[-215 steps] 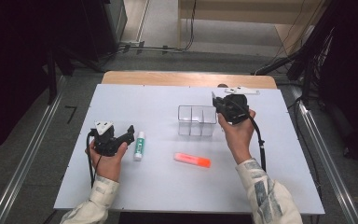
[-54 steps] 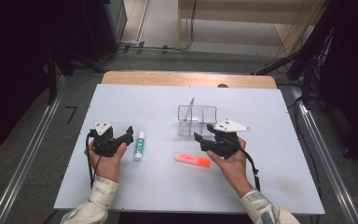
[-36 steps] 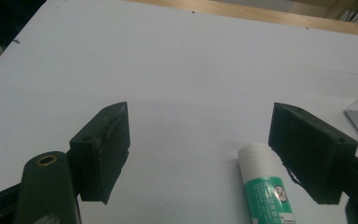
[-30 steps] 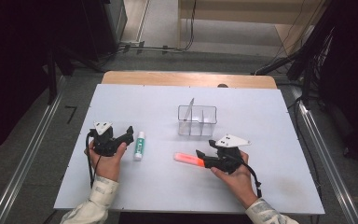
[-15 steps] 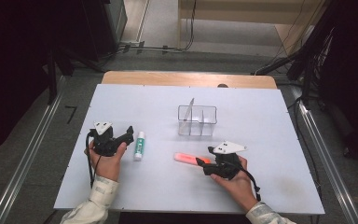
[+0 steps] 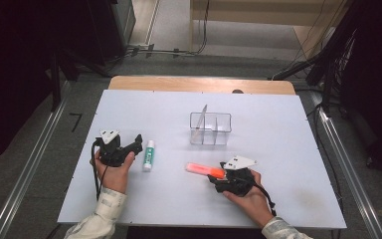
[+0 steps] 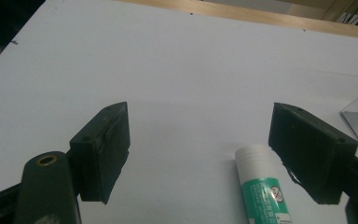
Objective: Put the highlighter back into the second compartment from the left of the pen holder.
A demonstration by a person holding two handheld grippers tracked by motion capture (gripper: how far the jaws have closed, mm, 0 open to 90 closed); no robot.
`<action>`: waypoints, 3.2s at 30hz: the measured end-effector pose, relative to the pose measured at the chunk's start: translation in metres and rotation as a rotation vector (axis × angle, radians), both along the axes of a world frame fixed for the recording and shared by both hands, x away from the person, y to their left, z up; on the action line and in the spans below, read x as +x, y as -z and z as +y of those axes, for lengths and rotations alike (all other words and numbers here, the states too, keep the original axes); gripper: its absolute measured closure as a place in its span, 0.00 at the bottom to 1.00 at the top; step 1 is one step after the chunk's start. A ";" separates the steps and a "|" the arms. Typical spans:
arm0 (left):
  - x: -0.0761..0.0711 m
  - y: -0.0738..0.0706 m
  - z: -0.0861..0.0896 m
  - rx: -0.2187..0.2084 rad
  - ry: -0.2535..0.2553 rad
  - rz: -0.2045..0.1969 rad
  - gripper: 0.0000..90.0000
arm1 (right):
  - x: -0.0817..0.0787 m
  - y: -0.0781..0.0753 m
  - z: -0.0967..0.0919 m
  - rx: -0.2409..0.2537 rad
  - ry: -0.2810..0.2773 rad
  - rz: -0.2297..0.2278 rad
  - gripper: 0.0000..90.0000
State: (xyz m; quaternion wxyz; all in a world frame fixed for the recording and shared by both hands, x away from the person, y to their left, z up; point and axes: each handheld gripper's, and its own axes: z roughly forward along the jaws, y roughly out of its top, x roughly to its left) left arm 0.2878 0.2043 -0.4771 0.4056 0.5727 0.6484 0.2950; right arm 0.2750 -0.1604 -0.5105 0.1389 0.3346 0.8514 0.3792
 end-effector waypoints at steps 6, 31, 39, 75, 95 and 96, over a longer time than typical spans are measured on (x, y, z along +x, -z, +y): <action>0.000 0.000 0.000 0.001 0.001 0.000 0.23 | -0.002 0.002 0.003 -0.030 -0.019 -0.010 0.42; 0.000 0.000 0.000 -0.001 0.002 -0.005 0.23 | -0.006 -0.003 0.001 -0.024 -0.037 -0.022 0.72; 0.000 -0.001 0.000 -0.003 -0.001 -0.006 0.23 | -0.007 -0.017 -0.007 0.004 -0.018 -0.037 0.72; 0.001 -0.001 0.000 -0.002 -0.004 -0.004 0.23 | 0.042 -0.097 -0.038 0.024 0.108 -0.118 0.72; 0.001 0.000 -0.001 -0.003 0.000 0.000 0.23 | 0.062 -0.102 -0.025 -0.029 0.086 -0.067 0.72; 0.001 0.000 -0.001 -0.002 0.000 0.000 0.23 | 0.062 -0.104 -0.024 -0.029 0.087 -0.070 0.72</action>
